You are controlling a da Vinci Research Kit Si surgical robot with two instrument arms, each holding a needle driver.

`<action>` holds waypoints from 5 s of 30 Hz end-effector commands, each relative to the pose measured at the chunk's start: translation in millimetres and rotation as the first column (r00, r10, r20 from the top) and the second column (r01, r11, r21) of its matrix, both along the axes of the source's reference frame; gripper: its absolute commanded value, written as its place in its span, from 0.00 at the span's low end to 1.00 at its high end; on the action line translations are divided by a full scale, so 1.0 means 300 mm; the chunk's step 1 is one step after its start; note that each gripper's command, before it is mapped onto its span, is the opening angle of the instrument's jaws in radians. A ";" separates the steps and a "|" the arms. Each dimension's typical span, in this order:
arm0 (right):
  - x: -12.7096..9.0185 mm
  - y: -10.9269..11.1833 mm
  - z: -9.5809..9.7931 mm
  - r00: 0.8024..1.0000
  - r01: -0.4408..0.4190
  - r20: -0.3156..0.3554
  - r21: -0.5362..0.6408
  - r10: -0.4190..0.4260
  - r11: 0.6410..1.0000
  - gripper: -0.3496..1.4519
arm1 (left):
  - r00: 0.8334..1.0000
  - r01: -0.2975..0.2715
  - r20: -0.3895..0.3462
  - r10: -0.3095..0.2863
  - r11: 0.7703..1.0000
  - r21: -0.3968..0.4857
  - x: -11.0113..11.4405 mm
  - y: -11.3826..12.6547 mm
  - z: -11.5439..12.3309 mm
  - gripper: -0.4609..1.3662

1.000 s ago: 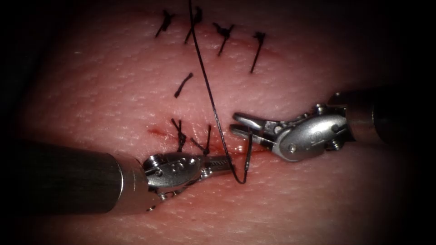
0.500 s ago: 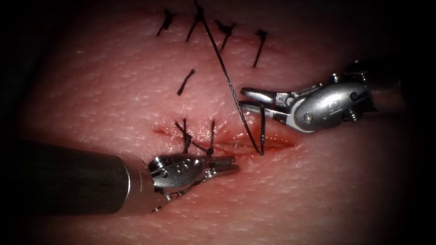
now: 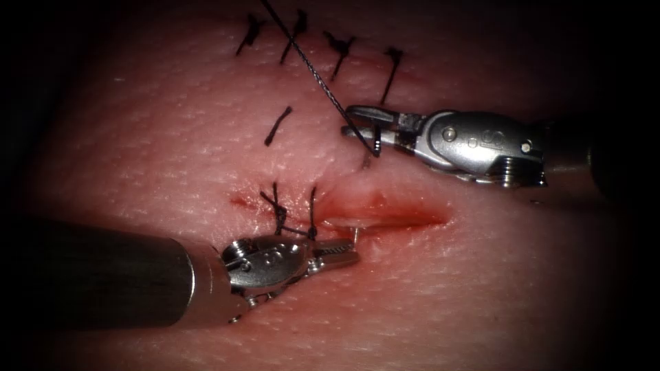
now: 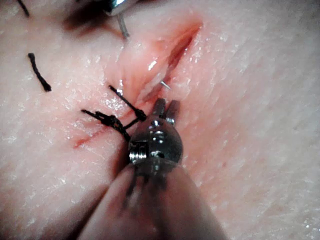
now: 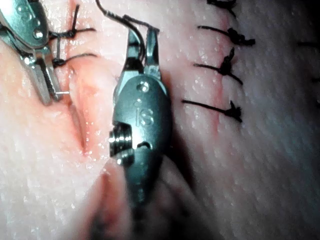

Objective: Wound Closure
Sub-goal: With the right tool, throw the needle through the skin above the cut, while pressing on the skin with the left hand, then with the left gripper, grab the needle and extract it.

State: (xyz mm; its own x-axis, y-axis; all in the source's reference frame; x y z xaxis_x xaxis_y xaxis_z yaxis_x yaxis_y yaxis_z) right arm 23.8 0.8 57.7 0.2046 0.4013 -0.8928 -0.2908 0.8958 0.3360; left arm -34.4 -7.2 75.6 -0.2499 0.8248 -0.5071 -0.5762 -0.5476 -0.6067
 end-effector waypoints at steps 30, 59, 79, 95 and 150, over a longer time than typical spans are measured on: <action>0.0080 -0.0326 0.0110 0.993 -0.057 -0.011 0.820 0.114 0.569 0.00 | 1.000 -0.003 0.001 0.003 1.000 0.003 0.0013 0.0010 -0.0008 0.28; 0.0050 -0.0024 0.0065 0.996 -0.057 -0.057 0.173 0.068 0.983 0.89 | 1.000 -0.001 0.000 0.001 1.000 0.003 0.0006 0.0010 -0.0009 0.27; 0.0026 -0.0042 0.0044 0.993 -0.115 0.069 0.314 0.098 0.943 0.00 | 1.000 -0.001 0.000 0.001 1.000 0.004 0.0010 0.0005 -0.0017 0.25; 0.0043 -0.0181 0.0059 0.988 -0.153 0.100 0.712 0.117 0.686 0.00 | 1.000 -0.001 0.001 0.001 1.000 0.004 0.0013 0.0004 -0.0018 0.25; -0.0061 -0.0163 0.0198 0.978 -0.123 -0.050 0.651 0.204 0.749 0.91 | 0.957 -0.289 -0.112 0.266 0.878 -0.381 -0.0021 -0.0034 -0.0147 0.54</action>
State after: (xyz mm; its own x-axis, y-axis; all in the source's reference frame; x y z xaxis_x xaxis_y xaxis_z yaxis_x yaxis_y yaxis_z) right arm 22.0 -4.0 63.7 -0.0012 0.9051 -0.4251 -0.3436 0.3988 0.8502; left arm -35.3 -8.4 71.0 -0.4771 0.4488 -0.7557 -0.3832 -0.8800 -0.2806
